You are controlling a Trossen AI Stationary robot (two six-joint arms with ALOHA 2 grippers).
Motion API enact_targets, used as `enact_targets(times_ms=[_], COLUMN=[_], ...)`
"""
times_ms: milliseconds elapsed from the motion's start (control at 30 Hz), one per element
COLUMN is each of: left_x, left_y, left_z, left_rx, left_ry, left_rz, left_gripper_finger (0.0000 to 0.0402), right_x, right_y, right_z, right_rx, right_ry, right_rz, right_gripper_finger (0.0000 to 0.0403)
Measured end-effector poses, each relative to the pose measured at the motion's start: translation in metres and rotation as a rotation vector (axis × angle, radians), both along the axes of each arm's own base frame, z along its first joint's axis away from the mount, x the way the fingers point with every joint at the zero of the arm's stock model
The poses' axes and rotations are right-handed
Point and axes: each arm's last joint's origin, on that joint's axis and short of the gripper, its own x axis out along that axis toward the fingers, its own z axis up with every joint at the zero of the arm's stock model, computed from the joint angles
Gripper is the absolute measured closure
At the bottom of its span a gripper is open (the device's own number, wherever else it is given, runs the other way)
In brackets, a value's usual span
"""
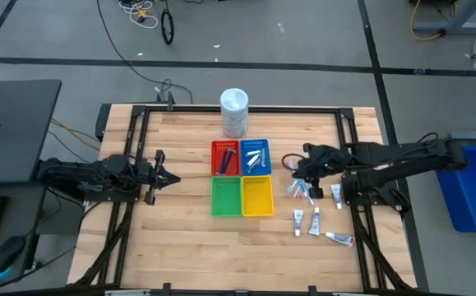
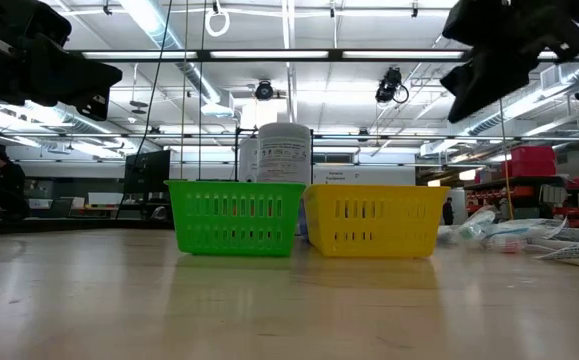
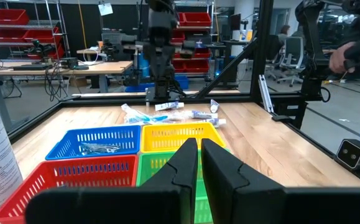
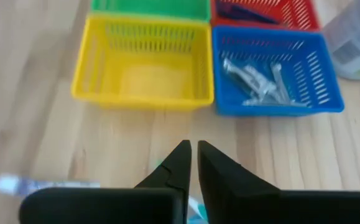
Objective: Pick & Place Travel size toiletries
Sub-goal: Put the green toothbrush into the green bin
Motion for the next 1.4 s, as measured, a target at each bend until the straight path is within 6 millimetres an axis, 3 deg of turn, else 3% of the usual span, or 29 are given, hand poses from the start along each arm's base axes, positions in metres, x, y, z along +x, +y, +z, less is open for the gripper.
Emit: enact_targets(times_ms=[433, 700, 900, 1400], left_x=[0.0, 0.0, 0.0, 0.0], left_y=[0.0, 0.0, 0.0, 0.0], left_z=[0.0, 0.0, 0.0, 0.0], left_rx=[0.0, 0.0, 0.0, 0.0], left_ry=[0.001, 0.0, 0.001, 0.0], left_rz=[0.0, 0.0, 0.0, 0.0], left_gripper_finger=[0.0374, 0.0374, 0.0374, 0.0374], right_x=[0.014, 0.023, 0.026, 0.038], right_y=[-0.001, -0.014, -0.021, -0.03], right_z=[-0.021, -0.035, -0.045, -0.072], right_rx=[-0.097, -0.068, -0.028, 0.012], right_ry=[0.134, 0.213, 0.265, 0.377], right_rz=[0.159, 0.14, 0.171, 0.265], right_gripper_finger=[0.0236, 0.0167, 0.0159, 0.0181])
